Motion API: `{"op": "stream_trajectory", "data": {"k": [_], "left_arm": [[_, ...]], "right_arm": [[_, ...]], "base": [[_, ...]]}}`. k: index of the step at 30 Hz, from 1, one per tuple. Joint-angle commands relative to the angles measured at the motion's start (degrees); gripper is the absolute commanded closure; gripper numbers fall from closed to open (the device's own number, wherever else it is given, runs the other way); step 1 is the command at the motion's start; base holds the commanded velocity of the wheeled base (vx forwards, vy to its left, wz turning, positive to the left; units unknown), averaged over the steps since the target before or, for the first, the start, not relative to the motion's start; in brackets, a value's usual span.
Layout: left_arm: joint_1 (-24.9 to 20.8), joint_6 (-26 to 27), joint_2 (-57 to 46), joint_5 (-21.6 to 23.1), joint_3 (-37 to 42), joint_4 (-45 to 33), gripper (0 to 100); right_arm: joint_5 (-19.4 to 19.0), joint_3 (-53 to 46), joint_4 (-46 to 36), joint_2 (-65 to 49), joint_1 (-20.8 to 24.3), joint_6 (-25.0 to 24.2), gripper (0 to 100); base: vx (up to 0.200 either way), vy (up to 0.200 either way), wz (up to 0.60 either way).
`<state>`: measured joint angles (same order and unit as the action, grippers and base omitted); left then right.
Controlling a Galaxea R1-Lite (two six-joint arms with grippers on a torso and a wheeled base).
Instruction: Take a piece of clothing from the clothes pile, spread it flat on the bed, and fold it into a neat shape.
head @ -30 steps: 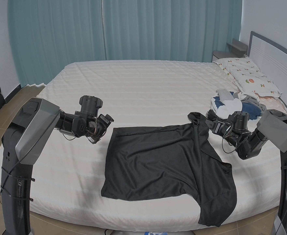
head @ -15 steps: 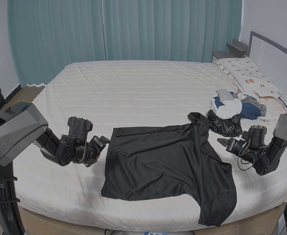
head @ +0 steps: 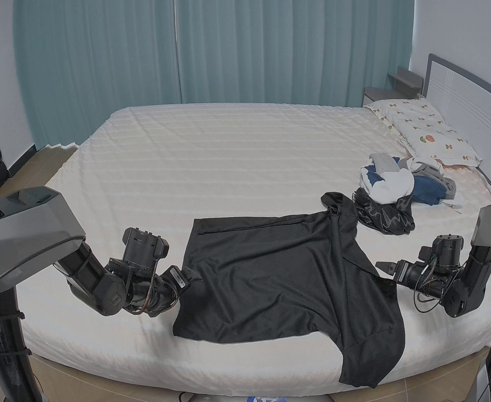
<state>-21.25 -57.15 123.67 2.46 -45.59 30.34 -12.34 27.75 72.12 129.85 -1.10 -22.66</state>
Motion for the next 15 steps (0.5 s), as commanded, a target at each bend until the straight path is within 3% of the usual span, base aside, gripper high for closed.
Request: {"op": "stream_trajectory", "data": {"k": [1, 15], "left_arm": [[-0.1, 1.3, -0.5, 0.0, 2.4, 0.0, 0], [-2.6, 2.8, 2.5, -0.9, 1.0, -0.5, 0]], "right_arm": [[-0.4, -2.3, 2.4, 2.0, -0.1, 0.0, 0], [-1.3, -4.9, 3.7, 1.7, -1.0, 0.1, 0]], "base": [[0.0, 0.0, 0.0], [0.0, 0.0, 0.0]]}}
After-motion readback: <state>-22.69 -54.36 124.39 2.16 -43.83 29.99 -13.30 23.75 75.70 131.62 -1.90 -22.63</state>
